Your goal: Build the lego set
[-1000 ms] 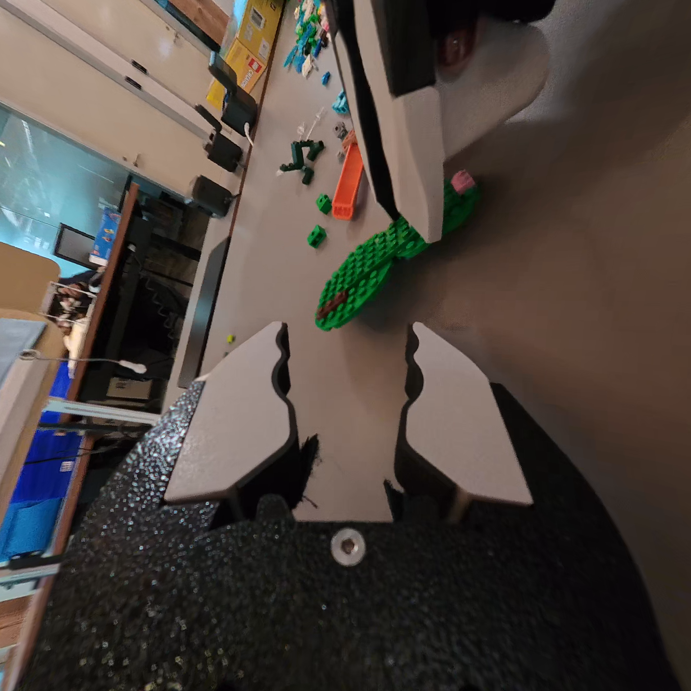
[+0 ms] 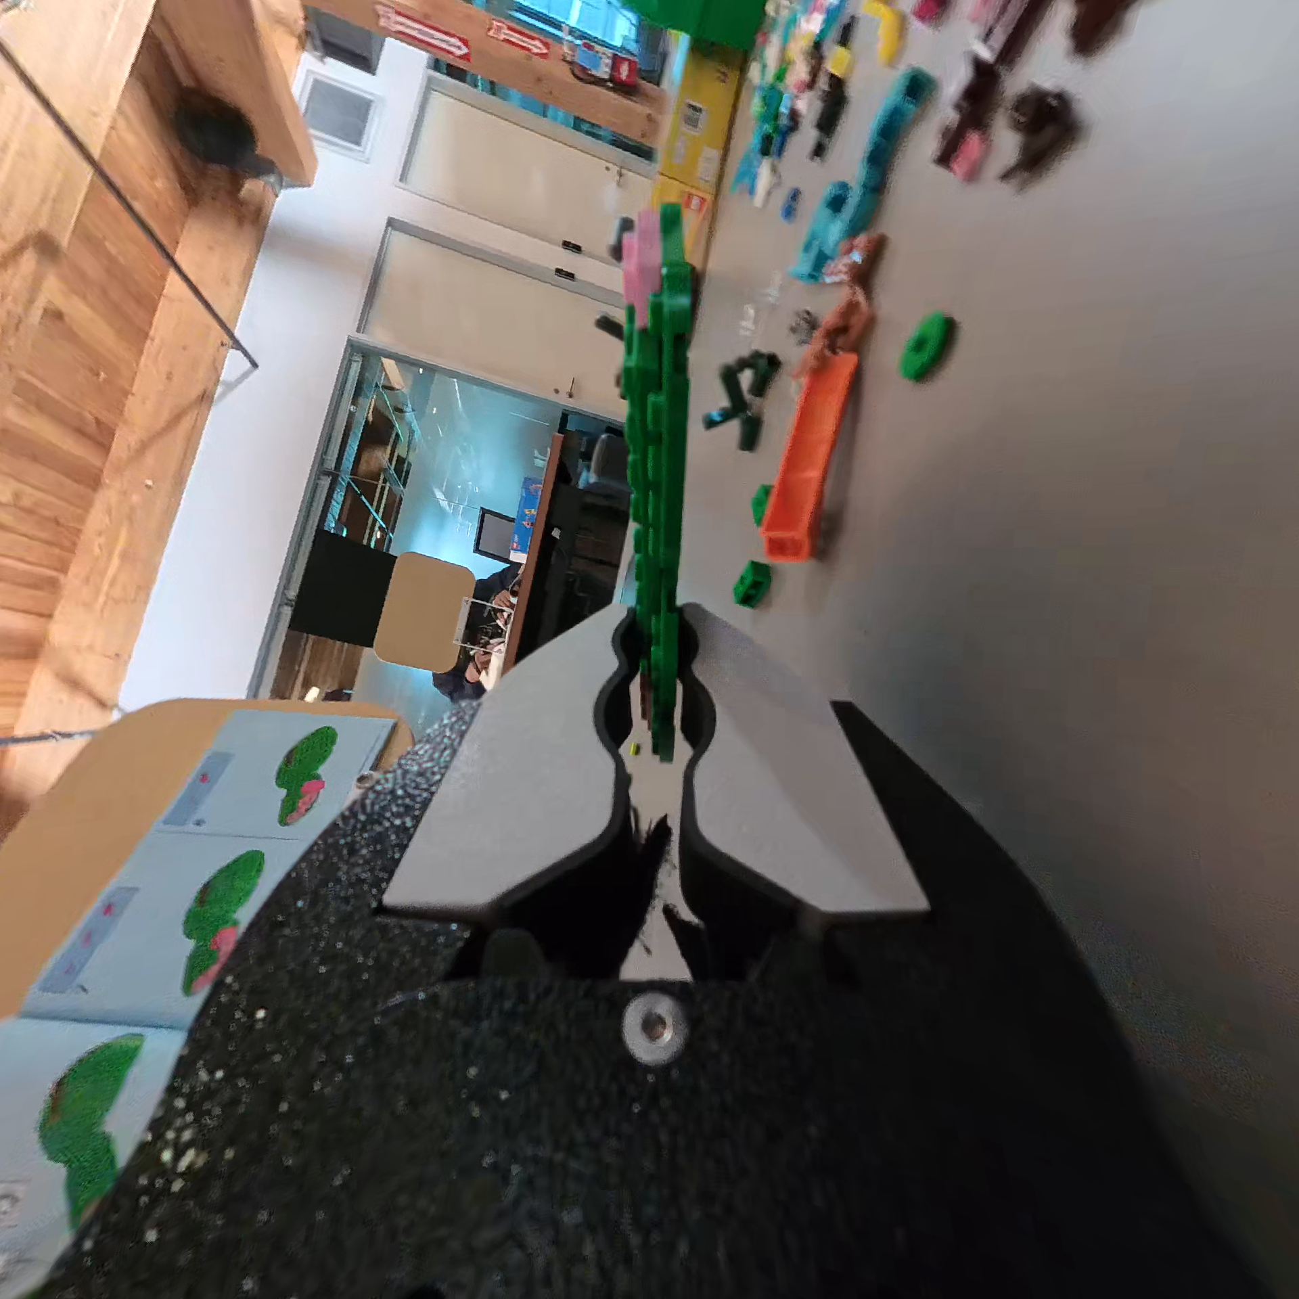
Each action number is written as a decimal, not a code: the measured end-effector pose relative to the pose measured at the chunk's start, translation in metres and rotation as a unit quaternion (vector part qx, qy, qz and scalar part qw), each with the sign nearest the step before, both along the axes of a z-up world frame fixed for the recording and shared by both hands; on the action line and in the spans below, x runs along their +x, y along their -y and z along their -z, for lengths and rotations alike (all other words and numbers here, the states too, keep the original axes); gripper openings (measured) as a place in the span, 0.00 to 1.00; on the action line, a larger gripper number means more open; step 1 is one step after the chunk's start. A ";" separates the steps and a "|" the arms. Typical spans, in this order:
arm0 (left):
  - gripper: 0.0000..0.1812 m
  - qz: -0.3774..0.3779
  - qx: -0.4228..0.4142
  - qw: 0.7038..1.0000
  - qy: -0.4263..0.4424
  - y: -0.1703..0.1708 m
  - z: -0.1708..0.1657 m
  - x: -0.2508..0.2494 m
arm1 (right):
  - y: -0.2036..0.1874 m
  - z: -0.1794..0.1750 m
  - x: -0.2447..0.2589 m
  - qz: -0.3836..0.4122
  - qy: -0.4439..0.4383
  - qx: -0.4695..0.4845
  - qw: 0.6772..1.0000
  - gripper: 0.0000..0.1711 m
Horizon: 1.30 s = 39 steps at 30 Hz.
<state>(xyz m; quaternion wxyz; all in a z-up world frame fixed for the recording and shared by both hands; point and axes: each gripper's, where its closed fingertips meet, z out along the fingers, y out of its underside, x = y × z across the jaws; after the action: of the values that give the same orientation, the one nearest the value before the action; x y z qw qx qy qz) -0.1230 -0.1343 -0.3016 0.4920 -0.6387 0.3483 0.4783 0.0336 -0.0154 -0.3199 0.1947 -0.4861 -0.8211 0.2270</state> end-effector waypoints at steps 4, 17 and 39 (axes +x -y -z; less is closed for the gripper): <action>0.05 0.035 0.015 0.999 0.038 -0.011 -0.005 0.005 | -0.005 0.014 -0.004 -0.028 0.011 -0.002 1.000 0.09; 0.05 0.046 0.009 0.996 0.072 -0.003 -0.007 0.003 | 0.024 0.022 0.002 -0.126 0.078 -0.037 0.988 0.12; 0.05 0.097 -0.016 0.993 0.060 -0.003 0.003 0.028 | 0.035 0.014 -0.038 -0.115 -0.001 -0.039 0.993 0.06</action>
<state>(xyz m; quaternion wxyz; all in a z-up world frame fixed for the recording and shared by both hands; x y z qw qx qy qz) -0.0955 -0.1309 -0.3050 0.5459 -0.6371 0.3861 0.3833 -0.0045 -0.0500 -0.3342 0.1490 -0.3956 -0.8617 0.2805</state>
